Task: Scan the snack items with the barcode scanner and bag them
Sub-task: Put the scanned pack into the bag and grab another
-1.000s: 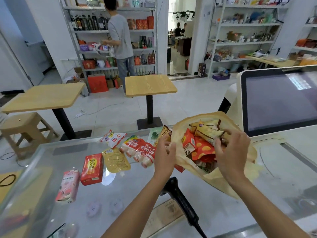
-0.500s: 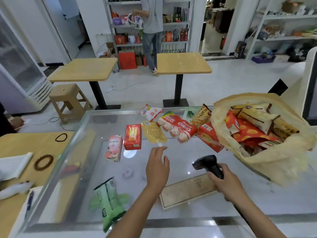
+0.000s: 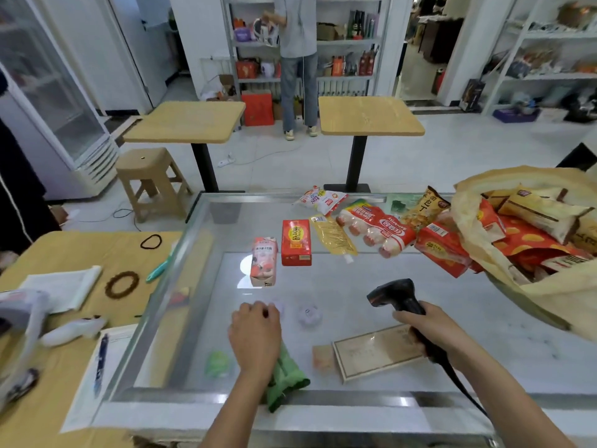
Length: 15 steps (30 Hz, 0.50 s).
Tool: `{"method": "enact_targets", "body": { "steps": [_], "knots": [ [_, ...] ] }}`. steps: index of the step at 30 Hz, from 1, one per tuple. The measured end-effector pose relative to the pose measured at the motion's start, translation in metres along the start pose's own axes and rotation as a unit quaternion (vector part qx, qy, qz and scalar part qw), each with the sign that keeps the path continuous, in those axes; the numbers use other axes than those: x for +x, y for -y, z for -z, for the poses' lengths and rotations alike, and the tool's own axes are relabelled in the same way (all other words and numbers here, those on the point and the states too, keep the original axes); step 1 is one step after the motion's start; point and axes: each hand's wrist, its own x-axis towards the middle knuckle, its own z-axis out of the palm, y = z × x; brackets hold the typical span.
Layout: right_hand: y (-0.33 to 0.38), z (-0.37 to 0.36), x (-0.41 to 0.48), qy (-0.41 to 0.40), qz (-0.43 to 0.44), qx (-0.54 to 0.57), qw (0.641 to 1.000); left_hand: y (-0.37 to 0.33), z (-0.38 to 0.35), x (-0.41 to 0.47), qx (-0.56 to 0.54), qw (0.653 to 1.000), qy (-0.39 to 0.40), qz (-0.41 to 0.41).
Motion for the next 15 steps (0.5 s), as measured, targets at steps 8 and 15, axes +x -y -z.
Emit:
{"method": "enact_targets", "body": {
  "steps": [8, 15],
  "knots": [
    [0.003, -0.010, -0.003, -0.010, -0.003, 0.022, 1.000, -0.089, -0.045, -0.001, -0.123, 0.986, 0.040, 0.103],
    [-0.004, 0.013, -0.001, -0.041, -0.004, 0.045, 0.998, -0.093, -0.049, -0.007, -0.274, 0.961, 0.025, 0.000]
  ]
}}
